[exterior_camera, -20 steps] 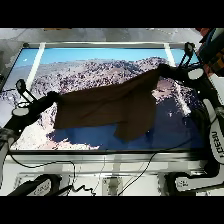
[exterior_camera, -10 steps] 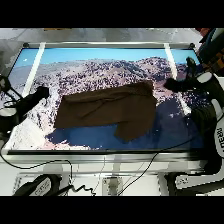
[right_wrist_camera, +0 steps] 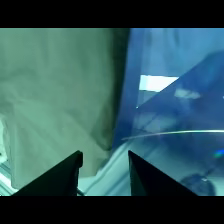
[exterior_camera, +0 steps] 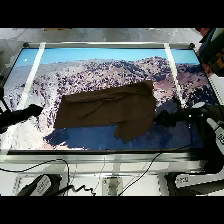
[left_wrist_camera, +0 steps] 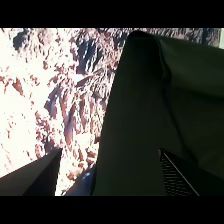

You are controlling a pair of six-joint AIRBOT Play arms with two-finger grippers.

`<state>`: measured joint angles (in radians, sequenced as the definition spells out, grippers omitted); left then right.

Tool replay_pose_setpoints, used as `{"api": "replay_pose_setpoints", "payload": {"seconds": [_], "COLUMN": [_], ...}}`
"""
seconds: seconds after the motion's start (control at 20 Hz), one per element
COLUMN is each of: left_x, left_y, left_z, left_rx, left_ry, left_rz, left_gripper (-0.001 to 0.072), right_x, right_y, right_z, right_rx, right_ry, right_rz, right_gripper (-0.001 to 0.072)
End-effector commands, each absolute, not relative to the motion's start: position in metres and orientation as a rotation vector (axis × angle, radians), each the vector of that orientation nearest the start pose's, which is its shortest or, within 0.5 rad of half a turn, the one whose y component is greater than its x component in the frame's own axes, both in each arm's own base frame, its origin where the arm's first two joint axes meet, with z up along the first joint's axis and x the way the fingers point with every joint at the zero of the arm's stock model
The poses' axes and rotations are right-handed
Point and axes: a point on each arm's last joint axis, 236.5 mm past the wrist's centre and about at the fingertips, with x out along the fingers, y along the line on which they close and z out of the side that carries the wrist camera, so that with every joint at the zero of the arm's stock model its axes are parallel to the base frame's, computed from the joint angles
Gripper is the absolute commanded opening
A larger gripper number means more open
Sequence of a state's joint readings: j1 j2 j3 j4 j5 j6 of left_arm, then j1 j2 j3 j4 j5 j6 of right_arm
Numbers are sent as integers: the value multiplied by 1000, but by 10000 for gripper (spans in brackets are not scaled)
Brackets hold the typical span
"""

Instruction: Fold the clothes and pants, and hang the long-sleeved shirts on hangers.

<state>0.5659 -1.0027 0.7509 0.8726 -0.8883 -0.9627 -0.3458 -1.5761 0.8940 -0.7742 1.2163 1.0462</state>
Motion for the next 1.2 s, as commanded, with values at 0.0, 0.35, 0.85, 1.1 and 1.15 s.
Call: {"api": "replay_pose_setpoints", "payload": {"seconds": [0.0,0.35,0.85,1.1,1.15], "left_x": [329,309,308,333,342], "left_y": [86,64,39,30,27], "left_z": [-2,-49,-114,-116,-110], "left_rx": [-409,-551,-713,-777,-798], "left_ry": [987,1190,1320,1212,1170], "left_rz": [2,-70,-194,-246,-263], "left_gripper": [688,685,592,302,215], "right_x": [325,358,356,358,357], "right_y": [69,96,99,99,99], "right_z": [-123,-101,-94,-93,-93], "right_rx": [781,735,740,740,741], "right_ry": [1445,1250,1244,1240,1241], "right_rz": [413,565,588,586,587], "right_gripper": [346,13,13,12,12]}}
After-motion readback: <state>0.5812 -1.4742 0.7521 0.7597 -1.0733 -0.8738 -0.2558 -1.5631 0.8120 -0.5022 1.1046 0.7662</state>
